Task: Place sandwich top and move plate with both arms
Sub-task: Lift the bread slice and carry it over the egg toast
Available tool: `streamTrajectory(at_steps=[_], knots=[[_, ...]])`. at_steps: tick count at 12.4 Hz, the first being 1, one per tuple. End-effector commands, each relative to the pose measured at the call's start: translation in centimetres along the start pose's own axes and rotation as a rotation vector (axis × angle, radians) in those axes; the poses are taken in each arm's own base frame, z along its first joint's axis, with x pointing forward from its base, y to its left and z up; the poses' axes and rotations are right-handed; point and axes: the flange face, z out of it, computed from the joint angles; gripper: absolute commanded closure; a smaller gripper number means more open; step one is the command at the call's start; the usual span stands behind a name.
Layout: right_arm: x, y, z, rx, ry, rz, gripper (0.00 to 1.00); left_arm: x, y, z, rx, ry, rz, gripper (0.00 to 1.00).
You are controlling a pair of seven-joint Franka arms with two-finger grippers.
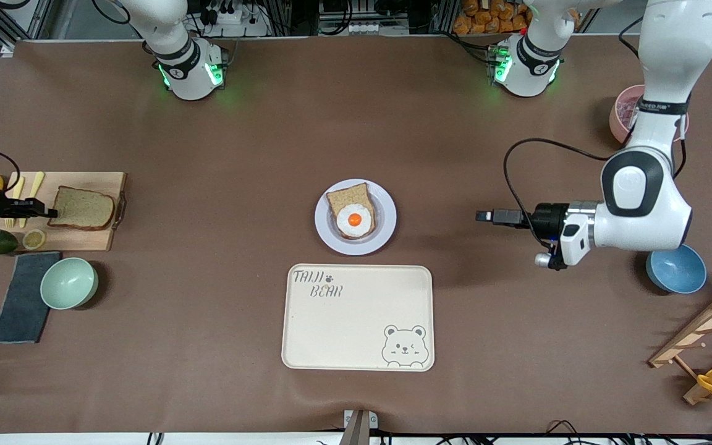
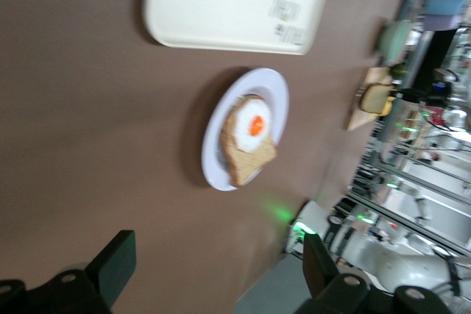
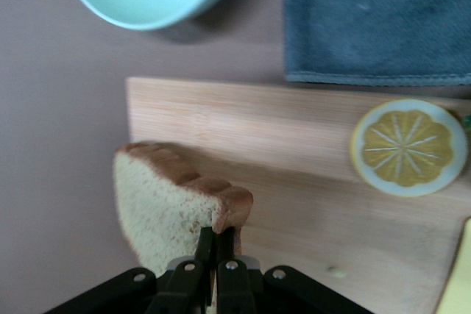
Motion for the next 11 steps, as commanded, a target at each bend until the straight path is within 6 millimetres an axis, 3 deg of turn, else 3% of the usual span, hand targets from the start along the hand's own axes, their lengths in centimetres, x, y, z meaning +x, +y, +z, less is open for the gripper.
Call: streamTrajectory(at_steps=[1,2,4,7,11], knots=[[1.9,-4.3,-1.8,0.027,-0.030,0.033,1.00,-3.1,-1.1,2.8,-0.060,0.090,0.042,0.00],[2.5,-6.0,-2.3,0.027,-0.041,0.041,1.00,-3.4,-1.6,4.2,-0.036,0.108,0.037,0.00],[4.3,-10.2,-2.2,0.038,-0.071,0.046,1.00,-3.5,-2.3,4.6,-0.036,0.113,0.026,0.00],[7.6,-18.0,0.0,0.126,-0.092,0.041,1.00,-3.2,-3.4,4.7,-0.058,0.123,0.009,0.00],[12.1,-32.8,4.9,0.144,-0.135,-0.010,1.00,-3.3,-4.8,4.4,-0.101,0.147,-0.024,0.00]])
